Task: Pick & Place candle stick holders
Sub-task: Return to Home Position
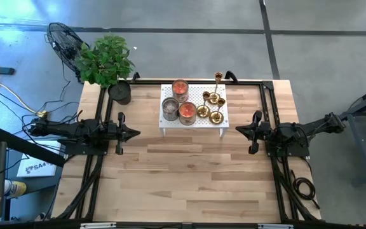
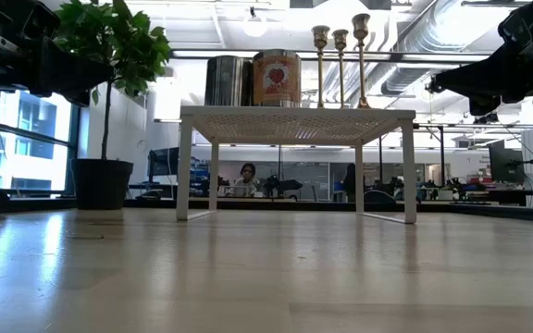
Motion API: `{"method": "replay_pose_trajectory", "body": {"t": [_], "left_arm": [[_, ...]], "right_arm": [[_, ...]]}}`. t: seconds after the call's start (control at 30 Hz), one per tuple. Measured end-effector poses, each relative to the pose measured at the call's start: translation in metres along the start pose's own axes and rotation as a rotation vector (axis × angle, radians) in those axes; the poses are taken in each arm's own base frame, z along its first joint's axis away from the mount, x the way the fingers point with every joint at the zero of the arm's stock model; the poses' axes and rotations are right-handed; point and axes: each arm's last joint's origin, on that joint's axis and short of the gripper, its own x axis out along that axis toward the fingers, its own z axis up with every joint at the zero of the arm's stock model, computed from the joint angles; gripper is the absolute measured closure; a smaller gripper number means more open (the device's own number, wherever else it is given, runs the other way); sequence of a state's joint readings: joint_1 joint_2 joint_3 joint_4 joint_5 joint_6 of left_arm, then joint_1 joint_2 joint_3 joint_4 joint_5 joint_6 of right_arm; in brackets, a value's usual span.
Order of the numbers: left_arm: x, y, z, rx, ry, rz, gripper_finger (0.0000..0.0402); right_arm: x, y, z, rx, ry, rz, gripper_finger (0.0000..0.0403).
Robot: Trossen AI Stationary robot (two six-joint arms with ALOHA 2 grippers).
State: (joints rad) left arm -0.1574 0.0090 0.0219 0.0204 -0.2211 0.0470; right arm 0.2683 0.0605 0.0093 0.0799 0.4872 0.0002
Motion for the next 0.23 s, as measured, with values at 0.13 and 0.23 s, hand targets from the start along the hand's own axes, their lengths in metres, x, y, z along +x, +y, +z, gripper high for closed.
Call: {"method": "replay_pose_trajectory", "body": {"t": [0.13,0.23], "left_arm": [[0.0,0.0,0.0,0.0,0.0,0.0,0.0401],[0.0,0.0,0.0,0.0,0.0,0.0,0.0401]], "right_arm": [[0.0,0.0,0.0,0.0,0.0,0.0,0.0397],[0.0,0.0,0.0,0.0,0.0,0.0,0.0395]]}}
